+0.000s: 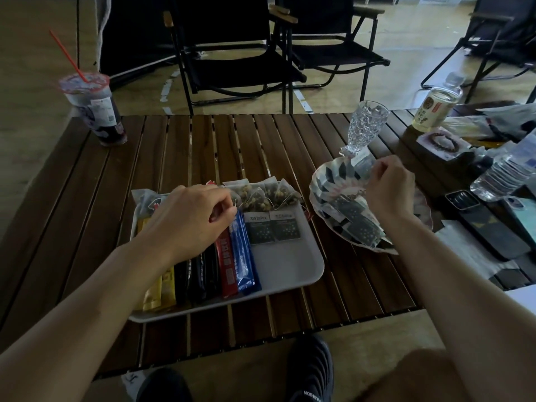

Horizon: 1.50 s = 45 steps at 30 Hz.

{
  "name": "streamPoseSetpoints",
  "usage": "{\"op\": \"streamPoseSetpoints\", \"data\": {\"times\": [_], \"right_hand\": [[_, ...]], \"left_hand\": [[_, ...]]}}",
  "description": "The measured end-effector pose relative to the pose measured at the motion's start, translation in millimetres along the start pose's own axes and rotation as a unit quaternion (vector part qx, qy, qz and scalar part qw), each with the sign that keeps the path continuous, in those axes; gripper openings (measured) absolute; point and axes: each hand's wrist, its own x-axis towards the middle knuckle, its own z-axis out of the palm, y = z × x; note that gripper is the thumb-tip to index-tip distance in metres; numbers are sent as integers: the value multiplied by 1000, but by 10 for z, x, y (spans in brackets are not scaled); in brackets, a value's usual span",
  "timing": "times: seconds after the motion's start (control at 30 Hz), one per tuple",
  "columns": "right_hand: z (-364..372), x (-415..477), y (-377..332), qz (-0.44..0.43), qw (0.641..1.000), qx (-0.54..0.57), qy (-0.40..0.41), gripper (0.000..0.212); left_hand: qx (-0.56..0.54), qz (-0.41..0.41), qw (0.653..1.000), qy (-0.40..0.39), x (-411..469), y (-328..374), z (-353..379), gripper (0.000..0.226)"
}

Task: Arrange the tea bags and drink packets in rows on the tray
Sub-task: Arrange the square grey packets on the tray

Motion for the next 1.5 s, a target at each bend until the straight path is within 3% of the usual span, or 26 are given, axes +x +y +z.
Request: {"op": "streamPoseSetpoints", "data": {"times": [0.1, 0.2, 0.33, 0.4, 0.53, 0.7, 0.87, 1.13, 1.33, 1.5], "right_hand": [[-70, 36, -110, 42, 995, 72, -50, 28], [-149, -71, -224, 89, 952, 189, -224, 29], [-201, -268, -398, -21, 895, 155, -417, 23], [-194, -382, -525, -97, 878, 120, -452, 18], [-96, -529, -712, -230, 855, 30, -464, 15], [7, -608, -805, -279, 817, -27, -503, 10], [127, -777, -919, -309, 810, -18, -498, 11], [126, -773, -950, -305, 836, 6, -457, 31], [118, -791, -840, -287, 802, -66, -520, 34], [251, -845, -828, -309, 802, -71, -506, 29]], "left_hand": [[-2, -10, 1000, -8, -27, -50, -49, 17], [-6, -18, 1000, -9, -60, -98, -82, 21], [-6, -25, 1000, -7, -109, -109, -127, 20], [-6, -25, 1000, -7, -132, -126, -138, 17], [-10, -33, 999, -12, -171, -187, -151, 17], [-9, -29, 999, -14, -208, -245, -160, 17], [-2, -26, 1000, -6, -197, -289, -155, 15], [-14, -28, 999, -18, -203, -288, -166, 16], [-17, -30, 999, -21, -215, -251, -172, 15], [-15, -36, 999, -34, -200, -217, -178, 20]]}}
